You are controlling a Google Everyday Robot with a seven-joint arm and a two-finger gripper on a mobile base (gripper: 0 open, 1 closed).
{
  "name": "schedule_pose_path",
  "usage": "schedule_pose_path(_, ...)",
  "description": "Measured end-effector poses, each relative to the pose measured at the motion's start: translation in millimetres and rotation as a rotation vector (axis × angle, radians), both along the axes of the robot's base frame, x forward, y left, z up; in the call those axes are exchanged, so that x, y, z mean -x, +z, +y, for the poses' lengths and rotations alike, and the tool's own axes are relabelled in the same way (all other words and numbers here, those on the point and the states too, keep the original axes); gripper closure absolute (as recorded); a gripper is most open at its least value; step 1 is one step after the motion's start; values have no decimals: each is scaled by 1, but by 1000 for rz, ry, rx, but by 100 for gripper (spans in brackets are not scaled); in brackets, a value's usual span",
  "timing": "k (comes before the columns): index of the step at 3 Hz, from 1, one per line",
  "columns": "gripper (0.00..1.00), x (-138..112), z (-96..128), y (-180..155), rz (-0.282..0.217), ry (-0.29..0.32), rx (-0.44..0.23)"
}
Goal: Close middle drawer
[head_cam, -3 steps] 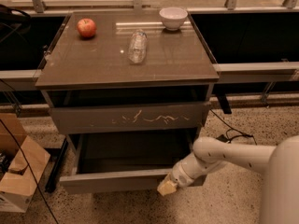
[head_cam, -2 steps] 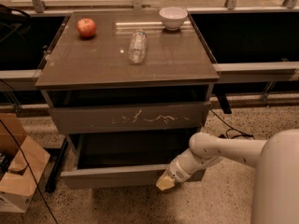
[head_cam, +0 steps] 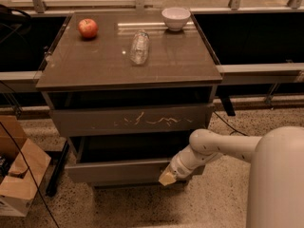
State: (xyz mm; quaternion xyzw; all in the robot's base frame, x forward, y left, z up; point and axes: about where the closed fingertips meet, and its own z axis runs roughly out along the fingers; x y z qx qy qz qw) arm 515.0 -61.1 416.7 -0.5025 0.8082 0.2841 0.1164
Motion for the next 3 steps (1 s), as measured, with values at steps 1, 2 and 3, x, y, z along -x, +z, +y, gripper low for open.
schedule_pose_path(1,62,-36,-7,8,-68,-22,23)
schedule_pose_path(2,39,-57,-9,15,-125,-30,37)
schedule_pose_path(3,15,-66,-7,19,-156,-25,47)
